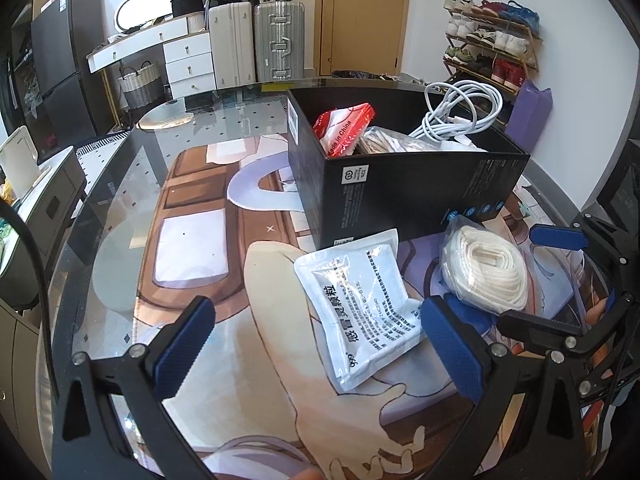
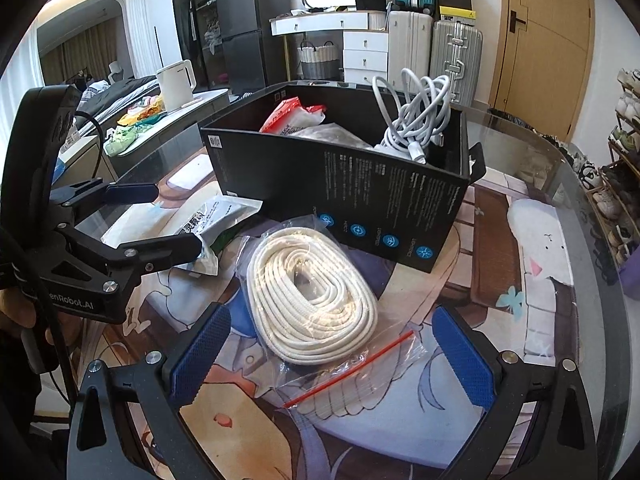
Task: Organize soft objects
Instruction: 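Move both tools toward the white sachet and the rope bag, then close the right gripper on the bag of white rope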
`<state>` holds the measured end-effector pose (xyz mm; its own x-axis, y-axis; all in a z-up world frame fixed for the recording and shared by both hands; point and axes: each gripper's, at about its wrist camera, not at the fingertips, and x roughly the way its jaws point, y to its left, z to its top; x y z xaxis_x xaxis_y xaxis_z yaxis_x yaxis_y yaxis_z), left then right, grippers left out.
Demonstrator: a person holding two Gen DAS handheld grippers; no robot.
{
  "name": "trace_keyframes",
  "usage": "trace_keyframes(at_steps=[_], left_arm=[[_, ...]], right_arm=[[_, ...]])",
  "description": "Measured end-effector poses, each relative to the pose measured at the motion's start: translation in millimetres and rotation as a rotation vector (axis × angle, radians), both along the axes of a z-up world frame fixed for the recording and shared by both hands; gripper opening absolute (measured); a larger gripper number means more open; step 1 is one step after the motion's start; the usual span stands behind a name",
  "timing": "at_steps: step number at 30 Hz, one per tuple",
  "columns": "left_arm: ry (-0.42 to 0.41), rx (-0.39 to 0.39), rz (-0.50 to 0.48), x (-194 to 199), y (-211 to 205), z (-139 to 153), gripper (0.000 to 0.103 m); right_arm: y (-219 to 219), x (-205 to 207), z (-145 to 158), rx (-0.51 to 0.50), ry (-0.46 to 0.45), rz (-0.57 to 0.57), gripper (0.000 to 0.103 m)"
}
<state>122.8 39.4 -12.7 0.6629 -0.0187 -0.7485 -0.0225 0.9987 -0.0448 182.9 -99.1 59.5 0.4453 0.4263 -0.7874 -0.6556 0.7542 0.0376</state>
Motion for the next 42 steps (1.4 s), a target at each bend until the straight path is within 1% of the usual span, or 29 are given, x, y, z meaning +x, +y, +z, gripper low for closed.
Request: trace_keyframes(at_steps=[6,9,20,29,31,33,34,36,39,42], left_arm=[[0.007,-0.017,-0.001,1.0,2.9,-1.1,0.103],[0.01,-0.025,0.0,1.8,4.8,-2.0,0.103],[0.018,-0.028,0.0,3.0,6.5,-3.0,0.103],[0.021,-0.023,-0.005,3.7,5.9,-3.8,0.103],[0.022,-0.023,-0.004,3.4,5.5,-4.4,0.103],[0.022,-0.022,-0.005,3.5,5.4,-4.8,0.103],[0.023,-0.023,-0.005,3.5,5.7,-4.9,0.103],[0.024,-0.021,-0.004,3.4,5.4,-5.1,0.103],[0.024,-0.018,-0.004,3.8,5.0,-5.9,0.103],[0.027,-0.015,-0.004,3.9,4.9,-6.6,0.103]], right_arm=[[8.8,6.1,-8.6,-0.035,0.04,0.019,0.102],[15.2,9.0,-12.6,-0.076,0.042,0.027,0.102],[37.9,35.6,-13.0,-0.099,0.072,0.047,0.102],[44.7,49.8,-15.8,-0.1,0.073,0.061,0.102],[42.0,43.6,-16.2,-0.096,0.064,0.079,0.099],[40.9,35.3,-15.2,-0.087,0.055,0.098,0.088],[40.6,31.5,-13.4,-0.083,0.051,0.107,0.084],[41.2,27.6,-11.5,-0.079,0.045,0.12,0.067],[40.2,18.6,-10.6,-0.085,0.035,0.14,0.059],[33.7,10.1,-11.2,-0.075,0.038,0.131,0.058]])
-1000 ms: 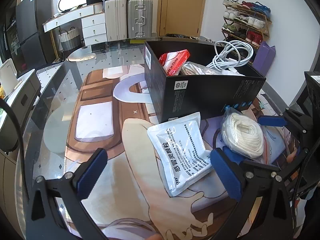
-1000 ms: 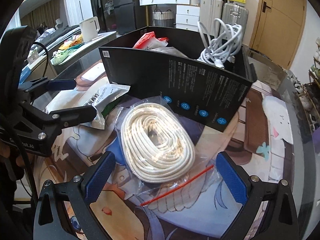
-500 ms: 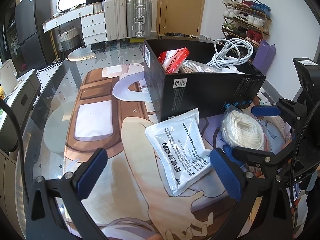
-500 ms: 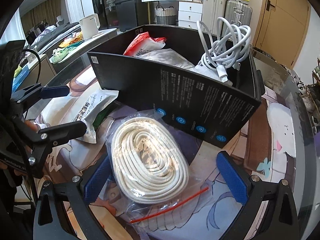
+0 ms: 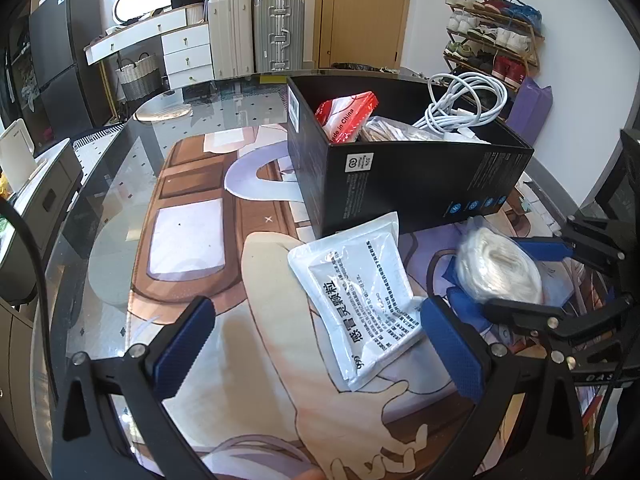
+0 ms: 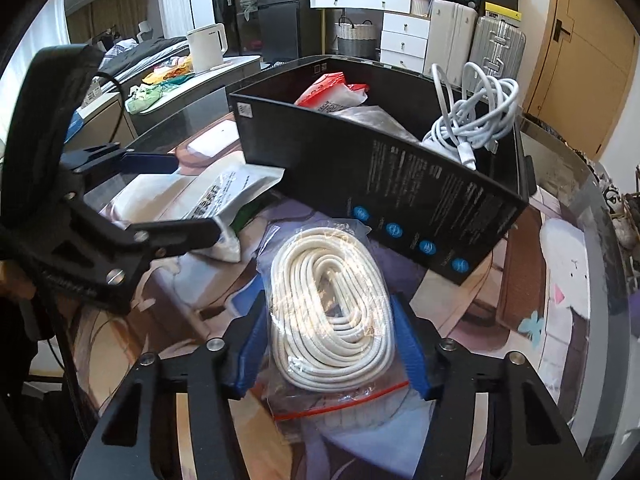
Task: Organize soft objects
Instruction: 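Close the right gripper on the bag of white rope, then grasp the white printed sachet with the left gripper while the right holds the rope bag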
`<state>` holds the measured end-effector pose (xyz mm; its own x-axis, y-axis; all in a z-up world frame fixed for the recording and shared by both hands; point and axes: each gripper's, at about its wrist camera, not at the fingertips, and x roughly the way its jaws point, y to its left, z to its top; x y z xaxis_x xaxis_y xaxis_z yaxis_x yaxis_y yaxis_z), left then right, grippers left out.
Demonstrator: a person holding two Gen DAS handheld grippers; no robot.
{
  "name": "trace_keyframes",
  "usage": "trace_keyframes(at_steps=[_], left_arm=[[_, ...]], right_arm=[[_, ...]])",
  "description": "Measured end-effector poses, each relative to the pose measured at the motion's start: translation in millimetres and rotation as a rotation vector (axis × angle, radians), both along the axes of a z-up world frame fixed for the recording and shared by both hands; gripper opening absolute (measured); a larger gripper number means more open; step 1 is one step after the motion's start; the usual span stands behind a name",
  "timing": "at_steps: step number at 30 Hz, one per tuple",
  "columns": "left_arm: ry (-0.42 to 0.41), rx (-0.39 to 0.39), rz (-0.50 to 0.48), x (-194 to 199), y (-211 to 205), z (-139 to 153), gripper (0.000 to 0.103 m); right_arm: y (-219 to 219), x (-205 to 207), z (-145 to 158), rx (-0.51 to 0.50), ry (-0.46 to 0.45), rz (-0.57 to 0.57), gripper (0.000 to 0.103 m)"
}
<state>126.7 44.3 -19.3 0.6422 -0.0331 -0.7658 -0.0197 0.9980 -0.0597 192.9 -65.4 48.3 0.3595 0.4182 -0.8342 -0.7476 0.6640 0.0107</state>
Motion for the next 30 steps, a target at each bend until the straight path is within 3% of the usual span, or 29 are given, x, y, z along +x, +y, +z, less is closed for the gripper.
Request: trace_keyframes(at_steps=[7,14,19,30], left_arm=[[0.017,-0.018,-0.006,0.8,1.1,0.2,0.103],[0.051,-0.108,0.01,6.4,0.3,-0.1,0.103],[0.061,-0.119,0.039,15.9,-5.6,1.0,0.103],[0.093,-0.044,0.012,11.9,-11.4,-1.2,0.103]], right_arm=[[-9.2,-13.9,-0.1,0.01,-0.006,-0.04,0.057],[-14.7,-20.0,-2.2,0.033,-0.016,-0.04,0.057],[-20.9,-20.8,-2.5,0.039,-0.018,-0.04,0.057],[-20.2,-22.0,-0.8,0.038,-0.018,-0.037,0.057]])
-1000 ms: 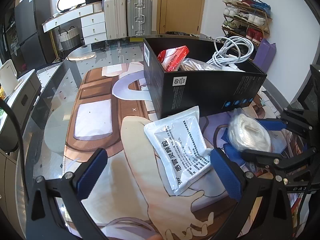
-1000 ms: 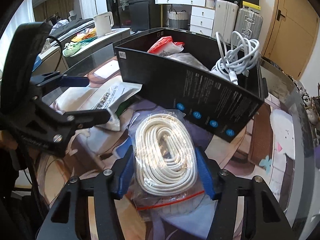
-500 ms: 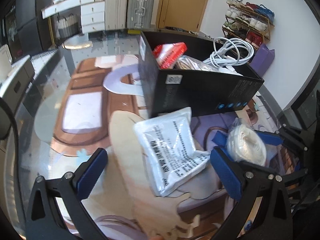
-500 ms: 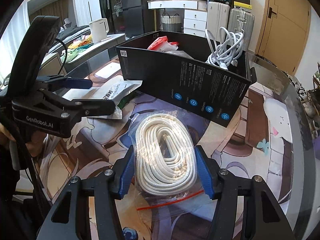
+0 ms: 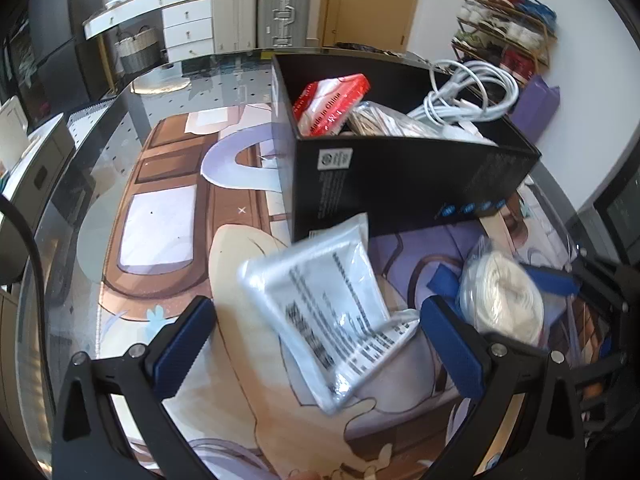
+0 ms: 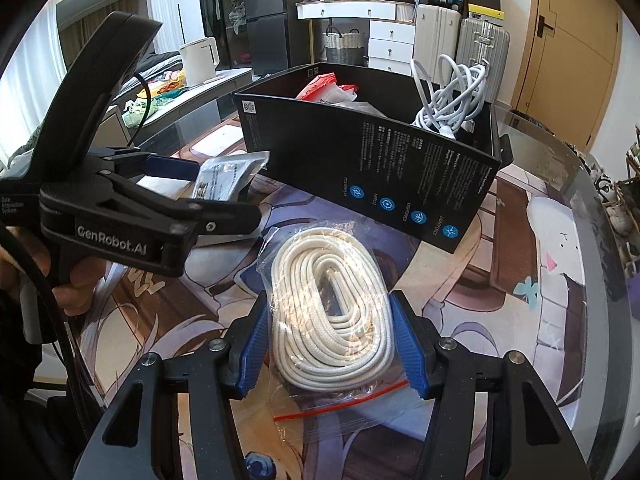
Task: Organize soft objects
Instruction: 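Grasp the white printed sachet with the left gripper while the right holds the rope bag, then carry the sachet and rope bag over the black box with both tools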
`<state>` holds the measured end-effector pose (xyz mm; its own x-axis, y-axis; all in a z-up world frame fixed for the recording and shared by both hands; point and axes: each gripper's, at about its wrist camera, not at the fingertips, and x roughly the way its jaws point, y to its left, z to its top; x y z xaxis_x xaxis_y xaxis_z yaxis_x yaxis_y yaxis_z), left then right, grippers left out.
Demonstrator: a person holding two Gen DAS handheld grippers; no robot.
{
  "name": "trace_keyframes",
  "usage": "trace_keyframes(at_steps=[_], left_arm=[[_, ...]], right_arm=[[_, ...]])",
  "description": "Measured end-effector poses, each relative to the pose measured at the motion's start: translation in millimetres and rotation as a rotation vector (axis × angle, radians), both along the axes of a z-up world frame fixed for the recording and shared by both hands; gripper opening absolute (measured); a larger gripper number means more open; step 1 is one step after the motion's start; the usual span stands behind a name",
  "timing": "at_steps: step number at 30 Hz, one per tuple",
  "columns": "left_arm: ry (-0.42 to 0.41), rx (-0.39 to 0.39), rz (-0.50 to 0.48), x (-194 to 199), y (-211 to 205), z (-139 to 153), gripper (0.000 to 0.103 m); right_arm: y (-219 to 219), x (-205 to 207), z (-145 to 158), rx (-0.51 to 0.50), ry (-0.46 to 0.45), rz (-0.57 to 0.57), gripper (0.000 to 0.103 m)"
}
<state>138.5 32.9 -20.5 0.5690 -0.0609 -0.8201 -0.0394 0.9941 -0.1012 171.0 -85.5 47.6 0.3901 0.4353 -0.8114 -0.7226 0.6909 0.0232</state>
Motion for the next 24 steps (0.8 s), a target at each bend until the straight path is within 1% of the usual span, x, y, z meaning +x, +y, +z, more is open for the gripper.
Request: trace_keyframes(at_steps=[3,8,11,12,13,14,16,17,18,19,22,24], left_arm=[[0.0,0.014,-0.021,-1.6,-1.3,0.1,0.103],[-0.008,-0.002,-0.033,0.5,-0.6,2.5,0.101],[-0.028,-0.002,-0.041,-0.3,-3.0,4.6,0.09],[-0.033,-0.001,-0.043,0.1,-2.6,5.4,0.085],[-0.039,-0.001,-0.046,0.6,-2.9,6.4,0.075],[-0.047,0.001,-0.05,-0.5,-3.6,7.4,0.07],[-0.055,-0.001,-0.058,-2.2,-2.9,9.0,0.052],[-0.056,-0.009,-0.059,-2.8,-1.1,9.8,0.047],[-0.055,-0.022,-0.063,-3.3,0.5,10.3,0.043],[-0.056,-0.03,-0.066,-4.4,1.8,10.2,0.041],[-0.065,-0.043,-0.073,-7.2,3.7,10.9,0.038],[-0.072,-0.036,-0.082,-9.6,2.9,10.5,0.038]], right_arm=[[-0.4,-0.7,-0.9,0.001,-0.001,-0.001,0.057],[-0.7,-0.8,-1.0,-0.001,-0.001,0.0,0.057],[-0.5,-1.0,-1.0,0.0,-0.001,-0.001,0.057],[-0.6,-1.4,-0.9,-0.001,-0.001,0.0,0.057],[-0.7,-0.9,-0.9,0.0,-0.001,0.0,0.057],[-0.6,-1.0,-0.9,0.0,-0.001,0.0,0.057],[-0.6,-1.1,-0.7,0.0,0.0,0.0,0.057],[-0.8,-1.1,-0.6,0.001,0.001,0.0,0.057],[-1.0,-1.0,-0.5,0.002,0.003,-0.001,0.057],[-0.9,-1.2,-0.2,0.0,0.004,0.0,0.057],[-0.4,-0.7,0.6,-0.001,0.003,-0.002,0.057],[0.0,-1.1,0.8,-0.002,0.001,0.0,0.057]])
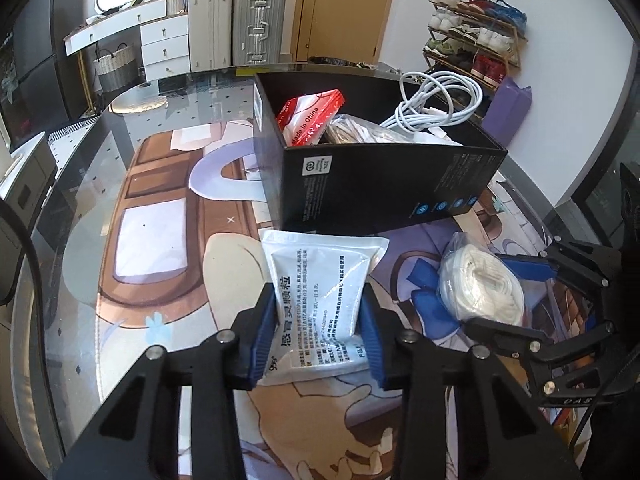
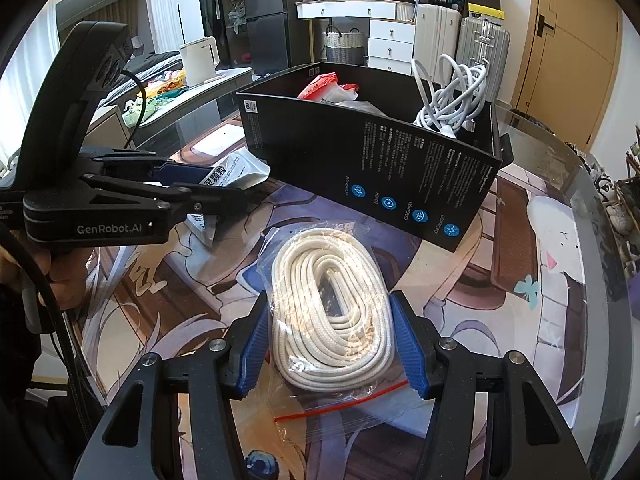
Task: Organize soft objects
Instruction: 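Carry the sachet and rope bag over the black box with both tools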
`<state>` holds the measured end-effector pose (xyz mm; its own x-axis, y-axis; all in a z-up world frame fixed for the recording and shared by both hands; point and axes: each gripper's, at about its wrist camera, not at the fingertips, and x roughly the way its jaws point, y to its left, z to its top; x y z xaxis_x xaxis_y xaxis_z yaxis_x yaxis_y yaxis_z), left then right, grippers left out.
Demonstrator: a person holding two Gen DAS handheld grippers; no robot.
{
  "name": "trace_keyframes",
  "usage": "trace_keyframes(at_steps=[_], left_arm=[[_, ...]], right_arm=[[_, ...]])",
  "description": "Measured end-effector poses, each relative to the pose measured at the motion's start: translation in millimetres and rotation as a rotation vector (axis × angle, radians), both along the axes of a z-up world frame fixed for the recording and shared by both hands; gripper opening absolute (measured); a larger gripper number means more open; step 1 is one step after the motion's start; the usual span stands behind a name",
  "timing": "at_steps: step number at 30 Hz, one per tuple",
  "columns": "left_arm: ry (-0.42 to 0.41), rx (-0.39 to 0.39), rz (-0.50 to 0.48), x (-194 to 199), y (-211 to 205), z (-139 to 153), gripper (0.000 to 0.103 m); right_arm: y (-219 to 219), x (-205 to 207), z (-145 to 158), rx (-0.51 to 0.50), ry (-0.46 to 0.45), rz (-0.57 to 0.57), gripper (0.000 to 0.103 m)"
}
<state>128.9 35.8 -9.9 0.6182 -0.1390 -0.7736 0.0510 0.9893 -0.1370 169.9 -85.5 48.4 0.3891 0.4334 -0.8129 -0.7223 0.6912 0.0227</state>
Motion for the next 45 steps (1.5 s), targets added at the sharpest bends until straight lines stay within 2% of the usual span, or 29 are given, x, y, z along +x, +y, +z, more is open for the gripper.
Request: trace_keyframes(at_steps=[17,35,45], left_arm=[[-0.059,-0.033,0.003,-13.8,8.8,14.7,0.037],[-0.151,-0.043,0.022,-20.6,13.7,48.5,0.037],[-0.202,-0.05,0.034,-16.1,14.9,69.4,0.037]], right_arm=[[-1.0,-5.1,8.7,0.039,-0.012,0.0,0.05],[-18.1,-11.1,51.5,0.154,-0.103,-0.037,0.05],[-12.0,-6.4,76.2,0.172,-0.14,-0.051,0.05]])
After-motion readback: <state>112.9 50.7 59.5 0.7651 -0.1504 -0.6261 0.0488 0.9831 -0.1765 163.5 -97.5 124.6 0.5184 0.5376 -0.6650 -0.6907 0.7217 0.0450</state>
